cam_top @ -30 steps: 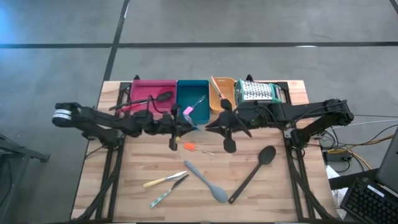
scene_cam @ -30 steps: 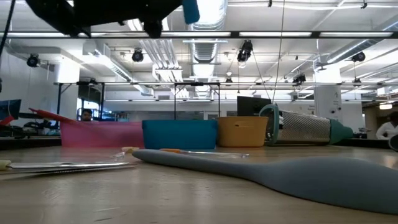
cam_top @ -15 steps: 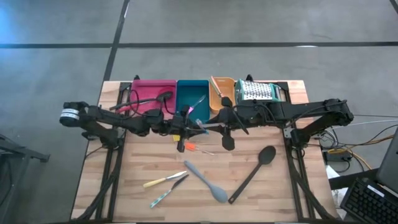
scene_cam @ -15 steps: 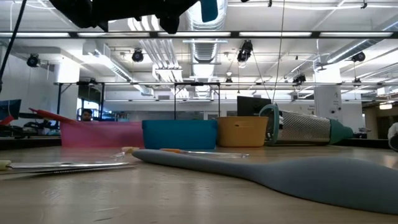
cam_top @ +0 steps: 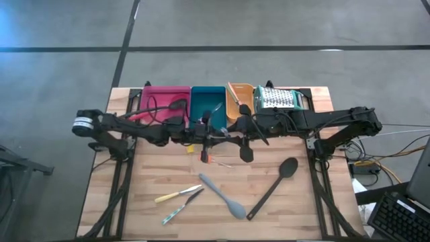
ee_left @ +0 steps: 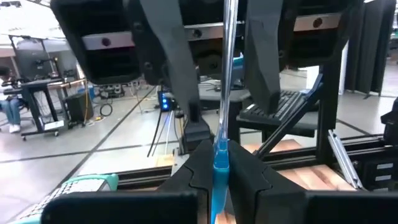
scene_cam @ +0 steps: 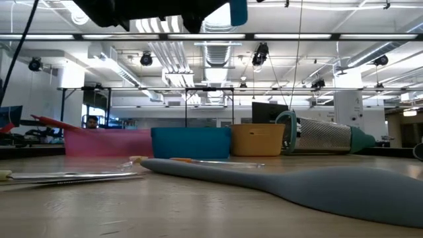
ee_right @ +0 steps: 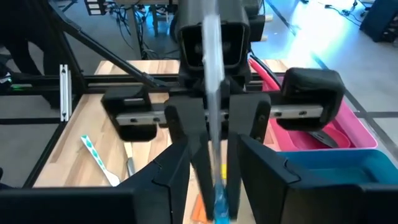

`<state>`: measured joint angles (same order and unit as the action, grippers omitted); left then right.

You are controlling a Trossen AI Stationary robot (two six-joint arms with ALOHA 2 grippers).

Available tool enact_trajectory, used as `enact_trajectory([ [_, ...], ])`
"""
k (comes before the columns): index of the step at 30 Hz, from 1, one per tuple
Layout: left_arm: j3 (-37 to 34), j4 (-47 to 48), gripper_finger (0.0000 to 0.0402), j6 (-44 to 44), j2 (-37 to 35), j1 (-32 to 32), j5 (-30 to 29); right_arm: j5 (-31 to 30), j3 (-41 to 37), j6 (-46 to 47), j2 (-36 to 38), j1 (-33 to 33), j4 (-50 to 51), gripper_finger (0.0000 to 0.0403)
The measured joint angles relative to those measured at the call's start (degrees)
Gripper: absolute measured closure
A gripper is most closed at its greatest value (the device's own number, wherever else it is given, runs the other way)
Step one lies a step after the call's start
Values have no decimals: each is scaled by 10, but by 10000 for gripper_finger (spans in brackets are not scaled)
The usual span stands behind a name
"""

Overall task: Pick & Place Kitchen Items
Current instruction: Put the blue spatula into the blue bin

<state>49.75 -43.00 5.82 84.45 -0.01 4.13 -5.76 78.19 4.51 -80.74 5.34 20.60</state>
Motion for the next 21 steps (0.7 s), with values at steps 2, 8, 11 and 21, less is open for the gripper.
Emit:
enact_trajectory([
  [2,13,1,374,0,12,0,9,-3,0,0,0,0,0,271],
  [8,26,25,374,6,13,0,13,-4,0,18,0,0,2,295],
  [11,25,29,374,6,9,0,13,-4,0,15,0,0,3,327],
  [21,25,42,374,2,8,0,13,-2,0,13,0,0,7,393],
])
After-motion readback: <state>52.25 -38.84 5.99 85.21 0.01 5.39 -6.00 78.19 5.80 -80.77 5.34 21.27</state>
